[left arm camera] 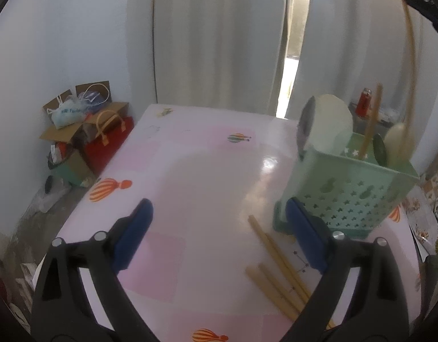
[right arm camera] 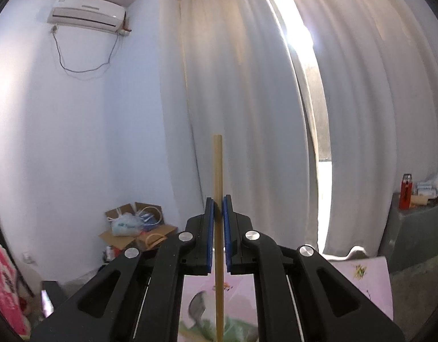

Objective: Organize utensils
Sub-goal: 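Open the left tool to drop its chopstick into the holder while the right tool lowers its chopstick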

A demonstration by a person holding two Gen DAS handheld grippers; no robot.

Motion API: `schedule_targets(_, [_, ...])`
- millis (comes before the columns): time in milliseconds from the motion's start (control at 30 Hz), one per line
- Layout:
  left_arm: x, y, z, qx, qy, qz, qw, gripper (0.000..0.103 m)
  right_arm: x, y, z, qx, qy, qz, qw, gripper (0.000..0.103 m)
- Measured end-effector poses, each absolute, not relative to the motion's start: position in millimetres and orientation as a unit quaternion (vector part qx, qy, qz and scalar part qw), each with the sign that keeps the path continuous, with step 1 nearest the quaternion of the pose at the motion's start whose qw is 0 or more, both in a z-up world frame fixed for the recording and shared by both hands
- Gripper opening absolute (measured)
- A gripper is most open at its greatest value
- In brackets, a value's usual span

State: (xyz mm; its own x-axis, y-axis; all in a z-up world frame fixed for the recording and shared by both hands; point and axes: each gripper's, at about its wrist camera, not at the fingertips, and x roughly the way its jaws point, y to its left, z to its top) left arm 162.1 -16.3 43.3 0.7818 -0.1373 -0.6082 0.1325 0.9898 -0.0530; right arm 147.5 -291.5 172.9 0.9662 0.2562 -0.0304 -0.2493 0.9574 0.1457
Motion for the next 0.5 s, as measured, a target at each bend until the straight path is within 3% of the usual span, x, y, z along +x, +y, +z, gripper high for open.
schedule_targets(500, [164.1, -12.9, 43.5, 0.009, 0.32, -0.052, 0.946, 0.09, 181.9, -267.0, 131.9, -0.012, 0.052, 0.084, 0.995, 0.007])
